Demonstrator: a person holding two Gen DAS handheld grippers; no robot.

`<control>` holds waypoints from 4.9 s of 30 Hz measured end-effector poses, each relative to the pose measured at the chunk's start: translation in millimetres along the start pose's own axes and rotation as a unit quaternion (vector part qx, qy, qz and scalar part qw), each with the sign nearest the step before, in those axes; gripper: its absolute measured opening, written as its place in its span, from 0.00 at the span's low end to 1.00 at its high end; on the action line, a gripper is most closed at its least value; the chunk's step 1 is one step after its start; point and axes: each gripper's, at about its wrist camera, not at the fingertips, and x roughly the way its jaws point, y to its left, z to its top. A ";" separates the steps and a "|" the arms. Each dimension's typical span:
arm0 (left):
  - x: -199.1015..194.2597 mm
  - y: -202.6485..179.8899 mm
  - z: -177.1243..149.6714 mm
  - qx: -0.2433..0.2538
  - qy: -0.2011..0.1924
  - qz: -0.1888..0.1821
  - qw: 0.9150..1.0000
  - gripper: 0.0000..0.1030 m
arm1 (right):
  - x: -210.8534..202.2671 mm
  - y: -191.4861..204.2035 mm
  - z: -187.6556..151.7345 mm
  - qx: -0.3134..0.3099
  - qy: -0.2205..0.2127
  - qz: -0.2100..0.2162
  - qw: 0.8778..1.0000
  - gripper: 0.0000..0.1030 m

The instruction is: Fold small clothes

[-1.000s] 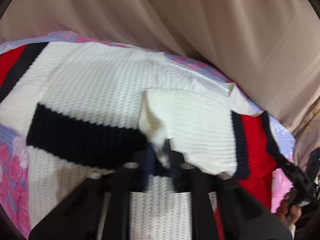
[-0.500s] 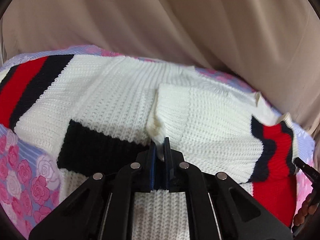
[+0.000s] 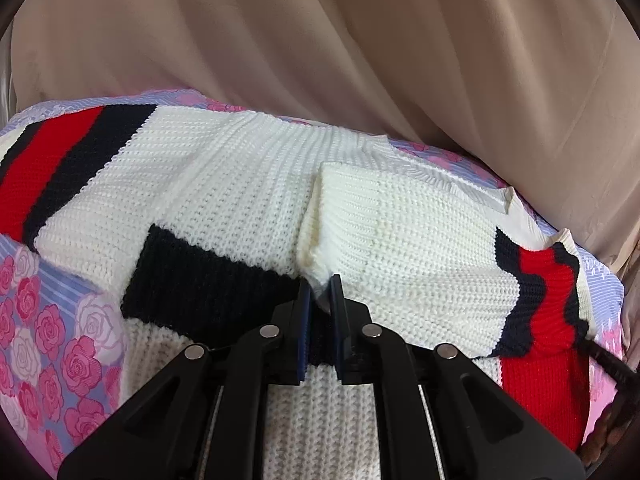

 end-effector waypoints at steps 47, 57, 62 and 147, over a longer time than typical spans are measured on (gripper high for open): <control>3.2 -5.5 -2.0 0.014 0.004 -0.004 1.000 0.16 | 56.6 27.8 31.4 -0.090 0.031 -0.071 0.993 0.30; -43.0 39.7 -1.3 -0.062 -0.053 0.022 0.996 0.43 | 15.8 47.2 -11.2 -0.040 0.036 -0.035 0.998 0.34; -99.5 149.9 13.1 -0.180 -0.079 0.052 0.979 0.71 | -6.3 87.6 -62.2 -0.083 0.046 -0.014 0.995 0.45; -36.6 54.0 -38.2 -0.157 -0.007 -0.018 0.987 0.07 | 12.9 99.8 14.1 -0.053 -0.014 -0.061 0.997 0.05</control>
